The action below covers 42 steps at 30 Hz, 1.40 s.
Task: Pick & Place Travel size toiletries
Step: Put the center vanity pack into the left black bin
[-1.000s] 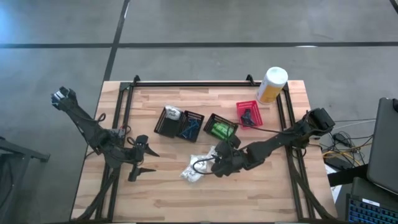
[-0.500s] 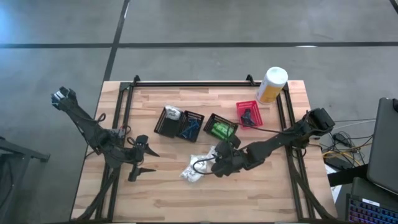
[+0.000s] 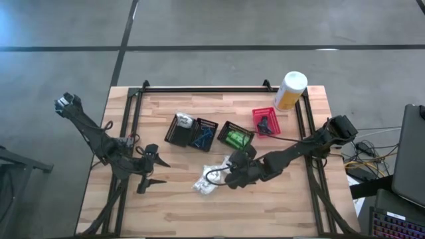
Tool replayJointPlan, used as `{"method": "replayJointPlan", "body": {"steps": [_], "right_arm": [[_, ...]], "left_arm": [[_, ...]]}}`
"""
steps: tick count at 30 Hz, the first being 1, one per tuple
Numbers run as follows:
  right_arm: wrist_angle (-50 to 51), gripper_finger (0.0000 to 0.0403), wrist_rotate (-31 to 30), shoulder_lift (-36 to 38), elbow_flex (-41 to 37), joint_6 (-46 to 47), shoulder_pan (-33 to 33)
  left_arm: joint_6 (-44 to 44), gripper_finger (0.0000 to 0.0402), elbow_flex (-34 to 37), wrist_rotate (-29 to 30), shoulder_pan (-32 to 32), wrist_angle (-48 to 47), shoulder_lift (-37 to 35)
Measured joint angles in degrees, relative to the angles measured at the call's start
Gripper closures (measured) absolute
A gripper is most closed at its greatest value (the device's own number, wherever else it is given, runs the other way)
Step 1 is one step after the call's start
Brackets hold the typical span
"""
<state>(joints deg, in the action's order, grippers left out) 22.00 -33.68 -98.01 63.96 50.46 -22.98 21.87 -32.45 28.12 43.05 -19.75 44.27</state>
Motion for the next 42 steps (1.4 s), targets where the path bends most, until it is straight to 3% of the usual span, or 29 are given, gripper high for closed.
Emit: {"method": "replayJointPlan", "body": {"steps": [10, 16, 25, 36, 42], "right_arm": [[-11.11, 0.0343, 9.84, -0.49, -1.3, -1.11, -2.46], [-13.26, 0.0348, 10.19, -0.49, -2.68, 2.19, -4.66], [-13.36, 0.0326, 10.14, -0.49, -2.96, -4.55, -4.87], [-14.17, 0.0309, 10.98, -3.73, -4.38, 6.17, -5.27], [-14.11, 0.0302, 11.79, -6.69, -4.08, 2.97, -5.27]], "left_arm": [[0.0, 0.0103, 0.0, 0.0, 0.0, -0.04, 0.04], [0.0, 0.0103, 0.02, 0.0, 0.0, -0.02, 0.04], [0.01, 0.0103, 0.02, 0.0, 0.0, 0.04, 0.02], [4.2, 0.0103, 0.02, 0.0, 0.0, 0.13, 0.04], [4.28, 0.0103, 0.02, 0.02, 0.0, 0.04, 0.11]]}}
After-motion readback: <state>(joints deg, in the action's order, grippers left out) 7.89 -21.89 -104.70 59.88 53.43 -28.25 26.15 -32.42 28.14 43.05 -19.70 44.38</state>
